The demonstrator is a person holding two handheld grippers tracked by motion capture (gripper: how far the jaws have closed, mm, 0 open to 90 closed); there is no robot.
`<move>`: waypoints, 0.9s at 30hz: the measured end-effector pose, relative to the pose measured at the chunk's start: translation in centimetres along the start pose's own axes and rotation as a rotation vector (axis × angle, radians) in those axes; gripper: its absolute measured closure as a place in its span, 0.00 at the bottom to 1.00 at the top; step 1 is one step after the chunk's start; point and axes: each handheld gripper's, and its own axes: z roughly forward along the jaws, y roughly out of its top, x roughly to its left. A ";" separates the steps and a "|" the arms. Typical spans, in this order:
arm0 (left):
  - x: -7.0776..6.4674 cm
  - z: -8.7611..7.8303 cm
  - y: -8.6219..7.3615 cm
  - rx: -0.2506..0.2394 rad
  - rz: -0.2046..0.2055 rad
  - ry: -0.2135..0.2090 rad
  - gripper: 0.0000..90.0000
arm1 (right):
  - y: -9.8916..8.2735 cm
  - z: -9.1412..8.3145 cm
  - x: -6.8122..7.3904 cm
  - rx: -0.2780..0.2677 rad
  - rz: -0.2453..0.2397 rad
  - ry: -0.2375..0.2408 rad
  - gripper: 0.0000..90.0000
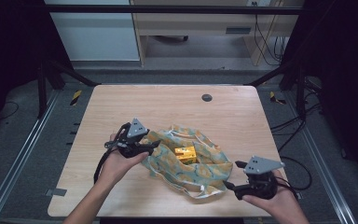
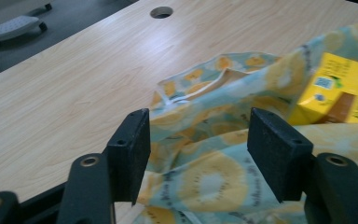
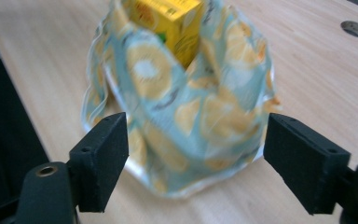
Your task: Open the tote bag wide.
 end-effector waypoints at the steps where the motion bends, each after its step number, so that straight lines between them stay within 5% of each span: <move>1: -0.3 -0.1 0.0 -0.001 0.008 -0.009 0.41 | 0.5 0.2 -0.3 -0.001 0.014 -0.001 0.27; 9: -2.3 -1.0 -1.3 -0.003 0.022 -0.068 0.30 | 3.9 3.0 -1.8 0.014 0.025 -0.024 0.40; 15: -4.0 0.1 -2.9 0.029 0.054 -0.117 0.23 | 5.2 5.2 -2.1 0.009 0.022 0.006 0.53; 24: -4.8 1.9 -3.0 0.037 0.069 -0.139 0.15 | 5.7 7.5 -2.7 0.040 0.033 0.029 0.46; 27: -5.1 2.4 -2.9 0.042 0.070 -0.150 0.12 | 5.6 8.0 -2.9 0.060 0.035 0.027 0.50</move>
